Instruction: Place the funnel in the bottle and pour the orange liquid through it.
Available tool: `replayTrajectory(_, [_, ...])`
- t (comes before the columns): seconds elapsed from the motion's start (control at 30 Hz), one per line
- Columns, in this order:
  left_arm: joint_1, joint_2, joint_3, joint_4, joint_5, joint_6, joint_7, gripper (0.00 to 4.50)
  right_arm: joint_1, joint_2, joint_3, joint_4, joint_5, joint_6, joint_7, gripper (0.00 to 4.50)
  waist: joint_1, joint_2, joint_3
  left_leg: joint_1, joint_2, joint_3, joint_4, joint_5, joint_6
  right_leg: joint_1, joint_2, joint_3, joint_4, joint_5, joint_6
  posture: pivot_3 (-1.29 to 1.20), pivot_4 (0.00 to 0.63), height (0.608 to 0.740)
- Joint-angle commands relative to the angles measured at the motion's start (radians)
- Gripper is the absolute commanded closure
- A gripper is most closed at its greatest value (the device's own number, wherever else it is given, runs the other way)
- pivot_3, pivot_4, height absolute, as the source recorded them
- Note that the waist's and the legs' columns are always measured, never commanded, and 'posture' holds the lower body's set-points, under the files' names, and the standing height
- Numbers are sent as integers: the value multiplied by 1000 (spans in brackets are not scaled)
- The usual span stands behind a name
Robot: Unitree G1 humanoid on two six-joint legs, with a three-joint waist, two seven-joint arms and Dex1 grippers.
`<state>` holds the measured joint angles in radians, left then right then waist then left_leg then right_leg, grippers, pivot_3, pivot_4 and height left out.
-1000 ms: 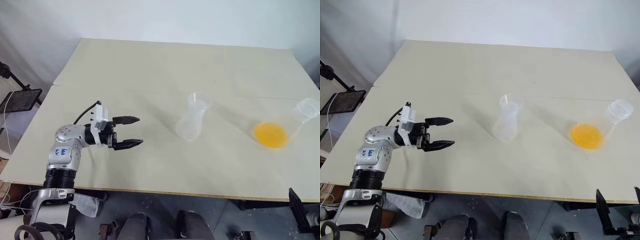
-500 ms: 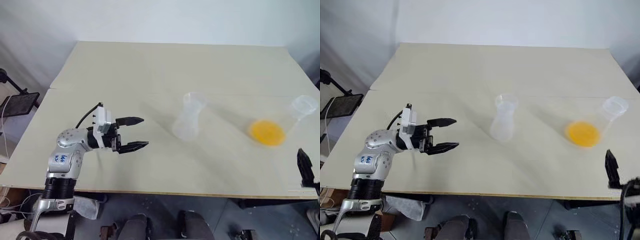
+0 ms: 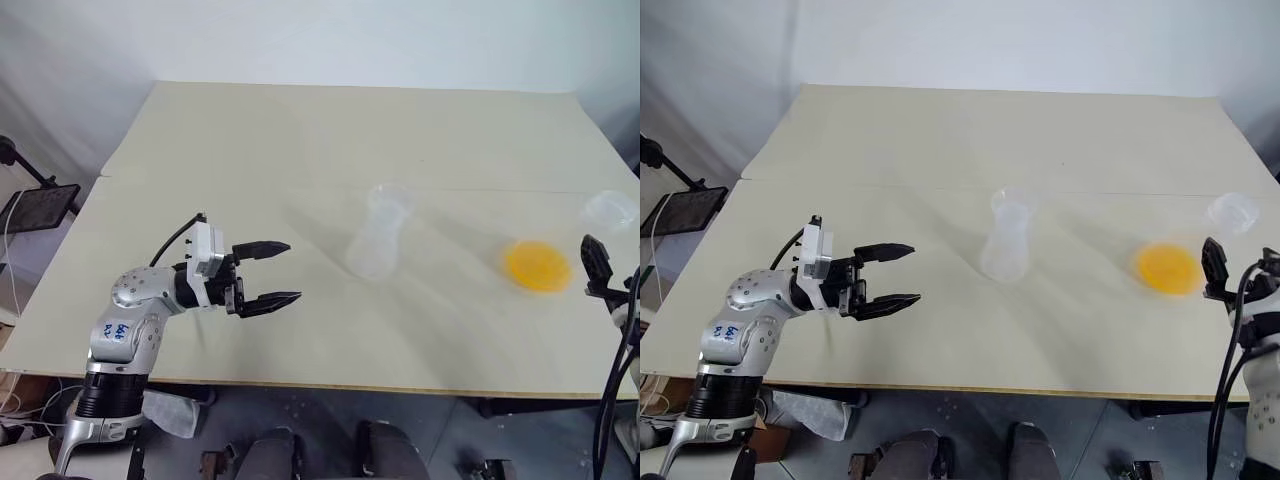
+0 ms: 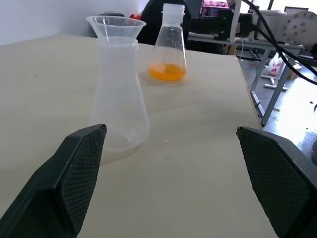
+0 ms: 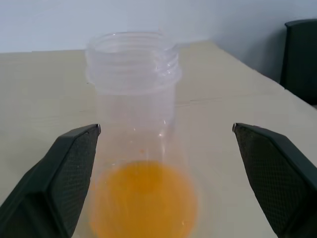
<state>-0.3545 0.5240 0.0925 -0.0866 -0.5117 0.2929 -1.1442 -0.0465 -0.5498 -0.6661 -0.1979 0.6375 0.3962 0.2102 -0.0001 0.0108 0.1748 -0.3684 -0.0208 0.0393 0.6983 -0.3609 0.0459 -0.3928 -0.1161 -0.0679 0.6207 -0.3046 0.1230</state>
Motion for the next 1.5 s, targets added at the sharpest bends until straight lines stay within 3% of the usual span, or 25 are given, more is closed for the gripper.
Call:
replayTrajectory(0.03, [8,8,9,-50,-28,-1,12,22,-63,-24,-8,26,21,24,-7,0,0,0,0,0,0,0,0,0,0,0,0,0,0,0,0,0,150,740])
replayTrajectory(0.33, [18,0,0,-72,-35,-1,32,22,-155,-65,34,124,-25,50,29,0,0,0,0,0,0,0,0,0,0,0,0,0,0,0,0,0,150,740])
replayTrajectory(0.43, [17,0,1,-72,-37,-3,35,0,-173,-65,33,141,-31,47,38,641,0,0,0,-1,0,0,0,0,0,0,0,0,0,0,0,0,150,740])
replayTrajectory(0.57, [15,0,2,-70,-36,-7,36,0,-182,-61,31,139,-34,45,51,1890,1,0,0,-1,0,0,0,0,0,0,0,-1,0,0,0,0,150,740])
replayTrajectory(0.9, [18,-4,2,-69,-36,-14,43,0,-168,-68,53,79,-71,-60,147,1927,0,0,0,-1,0,0,0,0,0,0,0,-1,-1,0,0,0,150,740])
replayTrajectory(1.2, [35,-1,3,-80,-32,-19,55,0,-248,-149,305,-153,-268,-38,138,1927,-2,4,2,-1,1,1,-1,1,-2,-2,1,-1,-1,0,0,0,150,740])
replayTrajectory(1.5, [45,-14,-5,-96,-27,-23,82,0,-359,-156,489,-194,-432,-67,156,1927,2,4,3,-2,-1,-1,-1,1,-1,-2,0,-3,-2,0,0,0,150,740])
